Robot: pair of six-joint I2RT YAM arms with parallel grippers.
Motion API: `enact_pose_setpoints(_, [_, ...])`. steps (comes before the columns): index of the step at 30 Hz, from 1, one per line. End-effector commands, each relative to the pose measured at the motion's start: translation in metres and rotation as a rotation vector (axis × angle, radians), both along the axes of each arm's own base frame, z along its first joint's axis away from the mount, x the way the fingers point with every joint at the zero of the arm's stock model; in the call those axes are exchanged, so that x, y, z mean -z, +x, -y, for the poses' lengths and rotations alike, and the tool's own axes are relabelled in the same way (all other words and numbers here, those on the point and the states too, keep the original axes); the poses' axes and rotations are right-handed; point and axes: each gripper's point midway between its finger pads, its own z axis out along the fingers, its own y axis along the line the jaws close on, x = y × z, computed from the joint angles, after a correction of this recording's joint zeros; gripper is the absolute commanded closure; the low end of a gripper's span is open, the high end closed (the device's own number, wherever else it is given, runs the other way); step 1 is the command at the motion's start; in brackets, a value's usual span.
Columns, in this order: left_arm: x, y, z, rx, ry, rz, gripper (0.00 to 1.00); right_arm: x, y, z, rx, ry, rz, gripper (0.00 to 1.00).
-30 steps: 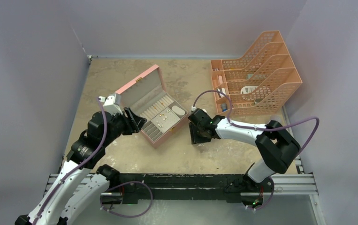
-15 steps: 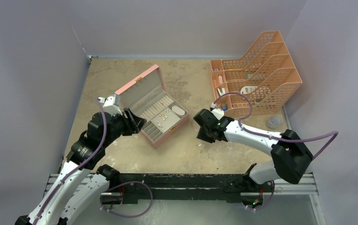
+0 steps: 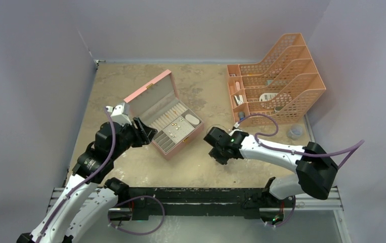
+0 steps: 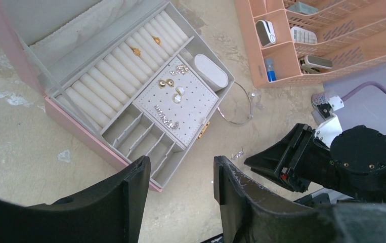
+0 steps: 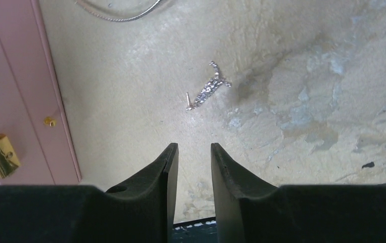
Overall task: Organize the mixed jewelry
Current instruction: Pick up the jewelry from the center of the board.
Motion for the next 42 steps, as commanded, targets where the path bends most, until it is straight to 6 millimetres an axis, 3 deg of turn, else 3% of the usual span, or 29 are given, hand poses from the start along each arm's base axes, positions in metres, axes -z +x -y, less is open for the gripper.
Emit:
enact_pose_setpoints(1, [-0.011, 0.004, -0.007, -0.038, 0.000, 0.043, 0.51, -0.011, 0.006, 0.007, 0.175, -0.011, -0.005, 0.69])
enact_pose_setpoints(15, [-0.010, 0.001, -0.009, -0.046, -0.001, 0.035, 0.51, 0.011, 0.005, 0.005, 0.227, -0.097, -0.078, 0.71])
enact_pose_setpoints(26, [-0.008, 0.002, -0.010, -0.049, 0.001, 0.027, 0.51, 0.014, 0.027, 0.016, 0.244, -0.133, -0.030, 0.71])
enact_pose_setpoints(42, [-0.005, 0.003, -0.009, -0.051, 0.000, 0.017, 0.51, 0.035, 0.022, 0.017, 0.222, -0.165, -0.082, 0.75])
